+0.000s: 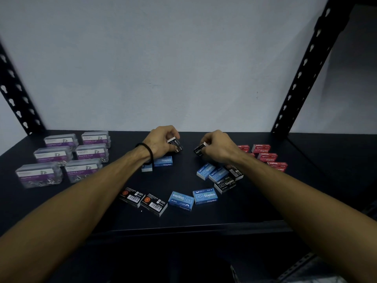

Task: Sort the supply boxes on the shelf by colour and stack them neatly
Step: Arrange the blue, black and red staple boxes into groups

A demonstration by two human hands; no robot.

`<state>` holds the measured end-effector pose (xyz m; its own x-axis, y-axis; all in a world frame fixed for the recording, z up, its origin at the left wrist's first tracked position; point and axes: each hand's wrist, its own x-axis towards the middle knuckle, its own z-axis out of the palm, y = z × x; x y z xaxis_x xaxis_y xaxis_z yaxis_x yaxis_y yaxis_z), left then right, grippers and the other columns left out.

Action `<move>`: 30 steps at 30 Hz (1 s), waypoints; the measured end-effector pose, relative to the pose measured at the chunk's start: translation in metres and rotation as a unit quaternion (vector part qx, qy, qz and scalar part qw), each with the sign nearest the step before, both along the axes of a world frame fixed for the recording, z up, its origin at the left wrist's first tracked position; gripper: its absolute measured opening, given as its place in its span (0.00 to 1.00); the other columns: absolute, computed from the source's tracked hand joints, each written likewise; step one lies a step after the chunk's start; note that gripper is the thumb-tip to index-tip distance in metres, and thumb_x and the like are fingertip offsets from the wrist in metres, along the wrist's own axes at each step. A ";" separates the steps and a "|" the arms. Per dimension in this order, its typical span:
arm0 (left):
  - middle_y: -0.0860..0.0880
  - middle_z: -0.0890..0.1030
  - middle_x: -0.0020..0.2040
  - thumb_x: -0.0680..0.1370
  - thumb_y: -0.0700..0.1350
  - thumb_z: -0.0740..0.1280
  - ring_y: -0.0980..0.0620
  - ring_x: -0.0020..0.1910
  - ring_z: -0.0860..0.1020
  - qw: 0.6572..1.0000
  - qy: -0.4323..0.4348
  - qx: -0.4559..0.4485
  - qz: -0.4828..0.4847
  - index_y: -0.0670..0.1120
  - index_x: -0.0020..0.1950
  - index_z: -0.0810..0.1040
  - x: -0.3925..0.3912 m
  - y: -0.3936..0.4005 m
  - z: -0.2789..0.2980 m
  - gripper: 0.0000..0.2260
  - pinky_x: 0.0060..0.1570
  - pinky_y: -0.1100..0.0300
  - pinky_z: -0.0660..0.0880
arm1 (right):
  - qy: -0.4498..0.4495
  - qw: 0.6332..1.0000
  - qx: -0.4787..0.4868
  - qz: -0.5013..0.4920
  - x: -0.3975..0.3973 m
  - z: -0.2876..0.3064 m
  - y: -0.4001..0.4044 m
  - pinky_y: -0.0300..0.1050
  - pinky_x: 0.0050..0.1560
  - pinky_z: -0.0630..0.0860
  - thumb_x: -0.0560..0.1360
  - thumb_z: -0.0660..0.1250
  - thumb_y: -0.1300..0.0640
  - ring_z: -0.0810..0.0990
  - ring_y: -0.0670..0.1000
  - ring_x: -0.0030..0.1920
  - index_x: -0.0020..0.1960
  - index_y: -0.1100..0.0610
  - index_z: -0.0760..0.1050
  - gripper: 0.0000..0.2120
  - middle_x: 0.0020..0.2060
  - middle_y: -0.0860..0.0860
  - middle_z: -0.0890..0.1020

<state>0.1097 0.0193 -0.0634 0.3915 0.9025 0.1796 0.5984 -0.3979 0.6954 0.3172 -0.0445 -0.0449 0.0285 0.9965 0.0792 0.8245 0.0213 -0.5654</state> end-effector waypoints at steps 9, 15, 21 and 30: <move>0.54 0.80 0.45 0.71 0.37 0.74 0.57 0.43 0.78 0.997 0.080 -0.005 0.011 0.50 0.51 0.80 -0.015 0.001 -0.002 0.13 0.39 0.70 0.71 | 0.039 0.999 0.004 0.003 -0.019 -0.009 0.011 0.37 0.35 0.73 0.74 0.72 0.59 0.80 0.45 0.39 0.48 0.55 0.80 0.04 0.39 0.49 0.82; 0.52 0.82 0.46 0.72 0.39 0.73 0.56 0.46 0.79 0.994 0.108 0.012 0.011 0.49 0.52 0.82 -0.017 0.003 -0.005 0.11 0.43 0.66 0.74 | 0.034 0.999 0.008 0.014 -0.024 -0.018 0.015 0.37 0.35 0.71 0.75 0.72 0.57 0.79 0.44 0.38 0.46 0.53 0.79 0.03 0.38 0.46 0.81; 0.52 0.83 0.46 0.72 0.39 0.74 0.55 0.46 0.80 0.993 0.111 0.030 0.002 0.49 0.52 0.82 -0.018 0.003 -0.005 0.10 0.50 0.58 0.78 | -0.056 0.997 -0.012 0.048 -0.026 -0.007 0.019 0.41 0.34 0.74 0.73 0.70 0.63 0.80 0.49 0.38 0.41 0.56 0.78 0.04 0.36 0.50 0.81; 0.55 0.82 0.45 0.72 0.39 0.73 0.58 0.44 0.79 0.993 0.109 0.037 -0.015 0.49 0.53 0.83 -0.006 0.001 -0.005 0.11 0.45 0.66 0.73 | -0.091 0.994 -0.021 0.061 -0.013 -0.004 0.019 0.41 0.43 0.75 0.72 0.72 0.65 0.80 0.50 0.46 0.51 0.58 0.81 0.09 0.46 0.52 0.83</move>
